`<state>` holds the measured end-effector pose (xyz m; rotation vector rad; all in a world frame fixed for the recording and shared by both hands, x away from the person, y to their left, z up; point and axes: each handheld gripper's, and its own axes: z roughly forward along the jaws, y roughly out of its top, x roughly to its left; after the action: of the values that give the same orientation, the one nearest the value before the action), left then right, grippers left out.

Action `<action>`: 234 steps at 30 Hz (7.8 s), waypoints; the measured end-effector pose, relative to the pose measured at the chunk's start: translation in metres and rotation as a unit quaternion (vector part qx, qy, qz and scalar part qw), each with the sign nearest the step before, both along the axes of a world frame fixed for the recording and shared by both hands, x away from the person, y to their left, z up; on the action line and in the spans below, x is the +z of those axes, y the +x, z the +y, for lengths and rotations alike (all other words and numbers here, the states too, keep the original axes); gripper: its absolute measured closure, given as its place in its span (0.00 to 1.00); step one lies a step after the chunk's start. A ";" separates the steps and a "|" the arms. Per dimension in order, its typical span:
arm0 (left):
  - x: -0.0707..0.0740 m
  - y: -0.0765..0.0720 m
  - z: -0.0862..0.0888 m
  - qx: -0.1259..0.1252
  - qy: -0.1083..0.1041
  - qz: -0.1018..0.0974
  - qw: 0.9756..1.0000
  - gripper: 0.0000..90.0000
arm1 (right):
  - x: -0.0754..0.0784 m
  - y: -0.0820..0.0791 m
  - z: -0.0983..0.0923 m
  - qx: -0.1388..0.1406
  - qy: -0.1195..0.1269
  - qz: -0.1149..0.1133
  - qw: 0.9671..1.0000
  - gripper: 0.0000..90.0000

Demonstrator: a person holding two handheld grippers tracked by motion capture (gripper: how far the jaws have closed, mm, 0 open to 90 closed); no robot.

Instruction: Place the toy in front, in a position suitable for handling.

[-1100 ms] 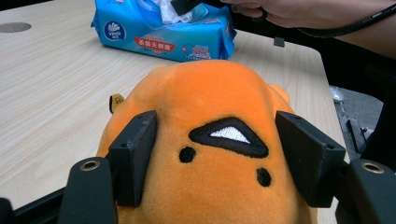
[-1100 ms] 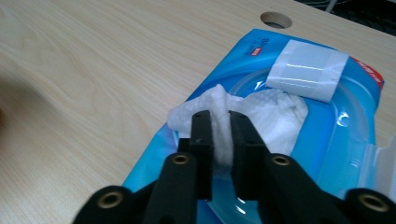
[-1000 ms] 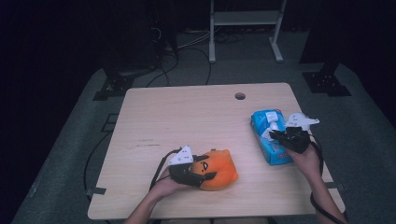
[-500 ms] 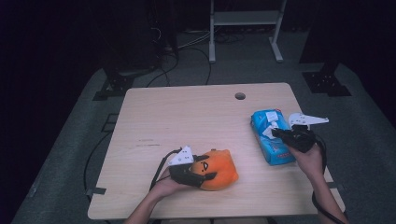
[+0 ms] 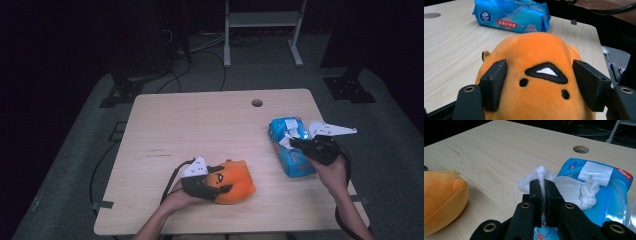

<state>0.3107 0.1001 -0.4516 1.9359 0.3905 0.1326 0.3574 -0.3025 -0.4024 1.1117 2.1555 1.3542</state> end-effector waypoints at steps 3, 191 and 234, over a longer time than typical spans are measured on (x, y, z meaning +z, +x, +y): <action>0.000 0.000 0.000 0.000 0.000 -0.001 1.000 0.33 | 0.001 -0.004 0.002 0.007 0.003 -0.002 1.000 0.95; 0.009 0.025 0.024 0.037 0.023 0.029 0.999 0.41 | -0.012 -0.068 0.138 0.200 -0.055 -0.045 0.977 0.85; 0.014 0.026 0.021 0.036 0.036 0.026 0.998 0.35 | -0.017 -0.068 0.140 0.223 -0.055 -0.015 0.973 0.85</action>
<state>0.3366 0.1212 -0.4372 1.9995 0.4966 0.1453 0.2897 -0.1623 -0.4192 0.5794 2.5219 1.3897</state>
